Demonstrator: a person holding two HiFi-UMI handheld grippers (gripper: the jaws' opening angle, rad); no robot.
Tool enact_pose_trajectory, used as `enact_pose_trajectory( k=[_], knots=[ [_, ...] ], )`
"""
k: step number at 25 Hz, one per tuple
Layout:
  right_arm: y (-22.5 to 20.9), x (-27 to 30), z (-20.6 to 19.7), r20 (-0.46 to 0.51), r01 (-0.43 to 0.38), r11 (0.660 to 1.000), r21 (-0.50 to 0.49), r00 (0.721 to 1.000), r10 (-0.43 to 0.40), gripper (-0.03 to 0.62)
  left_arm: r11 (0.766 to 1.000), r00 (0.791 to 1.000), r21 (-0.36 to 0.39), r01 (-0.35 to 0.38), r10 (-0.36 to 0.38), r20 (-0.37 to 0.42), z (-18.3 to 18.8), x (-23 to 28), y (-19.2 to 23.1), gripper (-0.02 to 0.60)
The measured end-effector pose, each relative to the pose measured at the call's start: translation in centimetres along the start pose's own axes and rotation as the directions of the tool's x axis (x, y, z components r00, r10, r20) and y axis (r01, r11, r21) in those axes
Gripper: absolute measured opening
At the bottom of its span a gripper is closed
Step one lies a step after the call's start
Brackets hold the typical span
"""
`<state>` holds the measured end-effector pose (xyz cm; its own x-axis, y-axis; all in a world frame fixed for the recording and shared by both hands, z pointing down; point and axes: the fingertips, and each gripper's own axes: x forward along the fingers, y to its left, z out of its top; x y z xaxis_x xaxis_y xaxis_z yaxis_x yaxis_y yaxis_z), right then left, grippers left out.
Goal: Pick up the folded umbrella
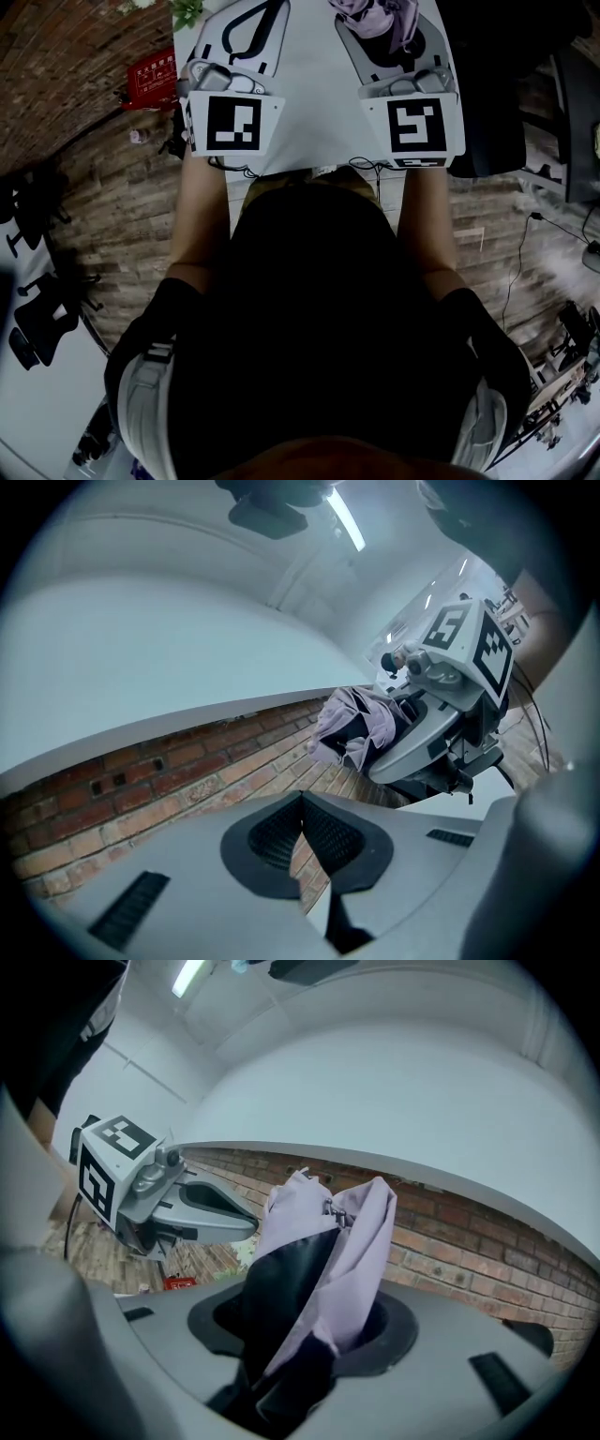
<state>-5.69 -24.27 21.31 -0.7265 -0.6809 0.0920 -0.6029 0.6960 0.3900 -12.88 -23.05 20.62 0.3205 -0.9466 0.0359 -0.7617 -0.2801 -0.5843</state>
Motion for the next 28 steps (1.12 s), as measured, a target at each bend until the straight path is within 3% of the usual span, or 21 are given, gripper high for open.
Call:
enact_pose_trajectory(
  k=[7, 14, 22, 28],
  knots=[
    [-0.2, -0.5, 1.1, 0.049, 0.015, 1.000, -0.012, 0.999, -0.014, 0.229, 1.000, 1.000, 0.003, 0.002, -0.002, 0.009, 0.6, 0.0, -0.7, 0.011],
    [-0.2, -1.4, 0.6, 0.083, 0.030, 0.996, -0.086, 0.996, -0.023, 0.230, 1.000, 1.000, 0.012, 0.022, -0.022, 0.002, 0.6, 0.1, -2.0, 0.012],
    [-0.7, -1.7, 1.5, 0.169, 0.087, 0.992, -0.092, 0.983, -0.070, 0.238, 1.000, 1.000, -0.003, -0.001, 0.001, 0.003, 0.6, -0.3, -2.0, 0.012],
    [-0.7, -1.6, 1.5, 0.170, 0.100, 0.991, -0.089, 0.982, -0.083, 0.234, 1.000, 1.000, 0.004, -0.004, 0.004, 0.012, 0.7, -0.3, -1.8, 0.011]
  ],
)
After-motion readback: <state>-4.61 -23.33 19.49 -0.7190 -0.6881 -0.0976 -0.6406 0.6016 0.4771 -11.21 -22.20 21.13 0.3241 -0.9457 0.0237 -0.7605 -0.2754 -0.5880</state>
